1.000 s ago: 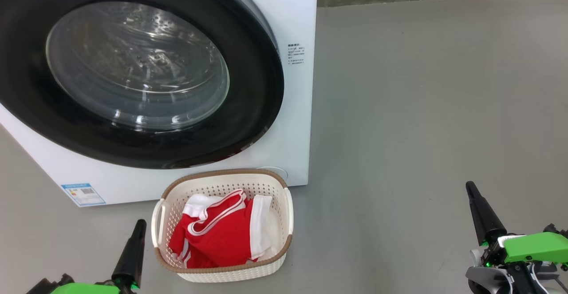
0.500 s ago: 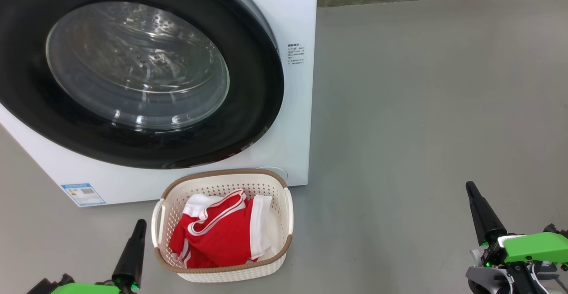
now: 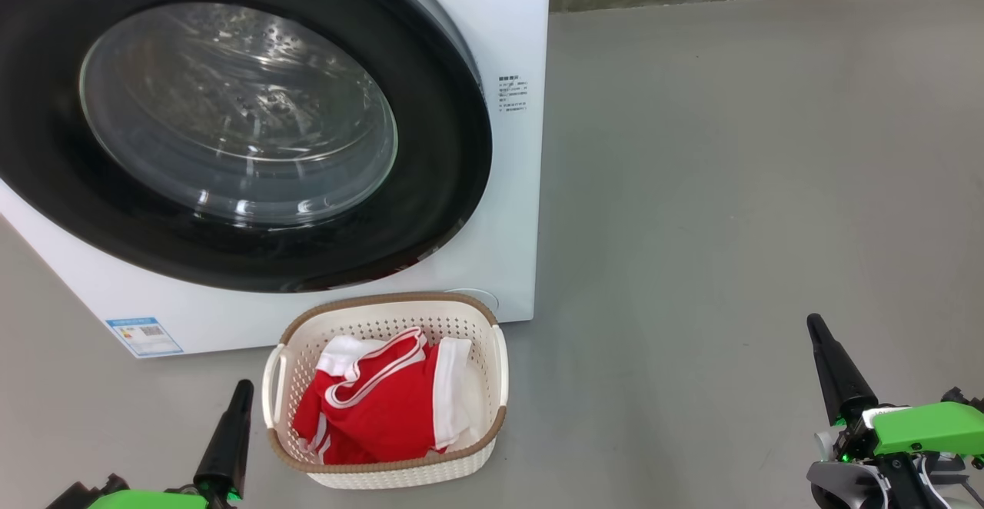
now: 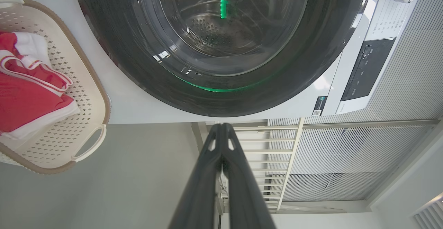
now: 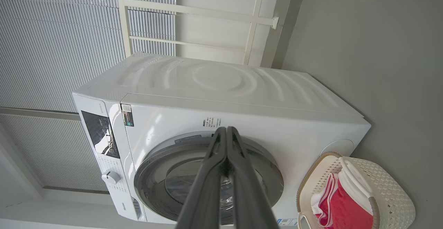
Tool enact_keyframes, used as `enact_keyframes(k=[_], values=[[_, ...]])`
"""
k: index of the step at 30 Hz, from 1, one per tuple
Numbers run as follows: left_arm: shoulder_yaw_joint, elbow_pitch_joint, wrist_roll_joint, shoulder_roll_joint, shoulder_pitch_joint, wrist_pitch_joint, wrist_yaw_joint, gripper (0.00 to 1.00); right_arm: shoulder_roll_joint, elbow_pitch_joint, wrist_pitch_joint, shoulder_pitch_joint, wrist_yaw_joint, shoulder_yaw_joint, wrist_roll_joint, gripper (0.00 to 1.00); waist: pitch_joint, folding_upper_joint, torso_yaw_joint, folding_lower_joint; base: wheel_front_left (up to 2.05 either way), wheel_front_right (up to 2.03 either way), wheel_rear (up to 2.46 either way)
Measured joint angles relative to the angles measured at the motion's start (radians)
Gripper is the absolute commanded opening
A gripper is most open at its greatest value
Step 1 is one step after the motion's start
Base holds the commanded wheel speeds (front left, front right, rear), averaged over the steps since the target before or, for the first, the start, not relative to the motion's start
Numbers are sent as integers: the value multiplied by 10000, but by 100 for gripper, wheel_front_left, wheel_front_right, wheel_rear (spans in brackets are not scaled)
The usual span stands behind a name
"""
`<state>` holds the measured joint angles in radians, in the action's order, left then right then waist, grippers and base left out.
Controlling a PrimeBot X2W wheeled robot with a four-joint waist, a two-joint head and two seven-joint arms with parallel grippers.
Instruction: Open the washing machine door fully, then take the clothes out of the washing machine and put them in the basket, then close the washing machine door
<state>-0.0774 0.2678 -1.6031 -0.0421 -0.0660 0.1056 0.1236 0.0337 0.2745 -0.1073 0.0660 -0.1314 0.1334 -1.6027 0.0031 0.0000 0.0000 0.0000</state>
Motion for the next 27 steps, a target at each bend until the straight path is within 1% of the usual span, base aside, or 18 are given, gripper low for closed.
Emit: enact_keyframes(k=[27], values=[[-8, 0, 0, 4, 0, 0, 0, 0, 0, 0, 0, 0, 0, 0, 0, 0, 0, 0, 0, 0, 0, 0, 0]])
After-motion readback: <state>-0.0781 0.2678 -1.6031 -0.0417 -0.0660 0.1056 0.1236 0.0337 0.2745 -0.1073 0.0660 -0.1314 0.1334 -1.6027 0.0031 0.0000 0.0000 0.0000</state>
